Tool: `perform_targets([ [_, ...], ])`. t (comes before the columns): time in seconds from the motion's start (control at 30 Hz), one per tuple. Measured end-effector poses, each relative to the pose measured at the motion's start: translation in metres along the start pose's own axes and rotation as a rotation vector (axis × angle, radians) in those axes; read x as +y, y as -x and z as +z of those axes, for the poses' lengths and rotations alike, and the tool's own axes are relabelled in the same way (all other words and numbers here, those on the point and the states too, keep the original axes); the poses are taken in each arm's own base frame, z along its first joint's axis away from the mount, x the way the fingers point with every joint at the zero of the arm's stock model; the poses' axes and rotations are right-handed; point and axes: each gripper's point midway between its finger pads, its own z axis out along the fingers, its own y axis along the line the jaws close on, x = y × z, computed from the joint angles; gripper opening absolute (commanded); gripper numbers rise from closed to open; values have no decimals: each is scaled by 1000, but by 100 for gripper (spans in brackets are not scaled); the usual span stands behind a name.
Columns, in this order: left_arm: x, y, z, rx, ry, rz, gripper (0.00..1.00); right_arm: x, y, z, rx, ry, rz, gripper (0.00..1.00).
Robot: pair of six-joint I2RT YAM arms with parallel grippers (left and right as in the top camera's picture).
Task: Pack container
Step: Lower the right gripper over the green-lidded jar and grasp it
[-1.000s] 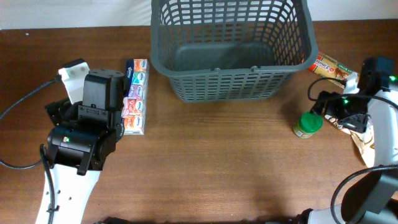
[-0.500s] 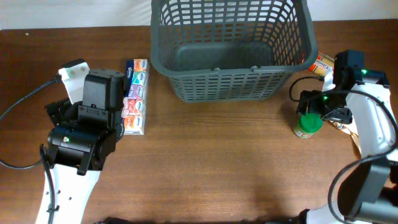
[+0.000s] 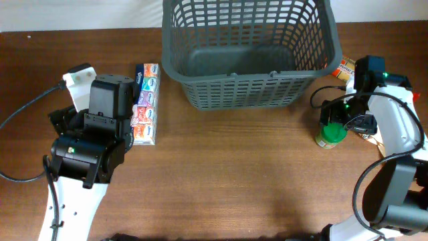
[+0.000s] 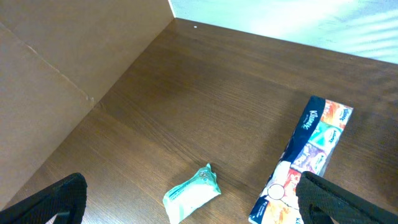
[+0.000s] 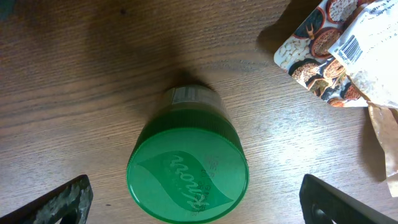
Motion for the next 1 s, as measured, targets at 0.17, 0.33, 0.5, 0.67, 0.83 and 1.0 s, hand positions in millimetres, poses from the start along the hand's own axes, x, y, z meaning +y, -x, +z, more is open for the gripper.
perform_targets([
  [0.17,0,0,0,0,0,0,100,0,-5,7,13,-1,2,99],
  [0.33,0,0,0,0,0,0,100,0,-15,18,43,-2,14,99],
  [0.5,0,0,0,0,0,0,100,0,-13,18,35,-2,23,99],
  [0.67,0,0,0,0,0,0,99,0,-7,19,10,-1,23,99],
  [0.83,0,0,0,0,0,0,100,0,-8,25,7,0,23,99],
  [1.0,0,0,0,0,0,0,100,0,-11,31,9,0,23,99],
])
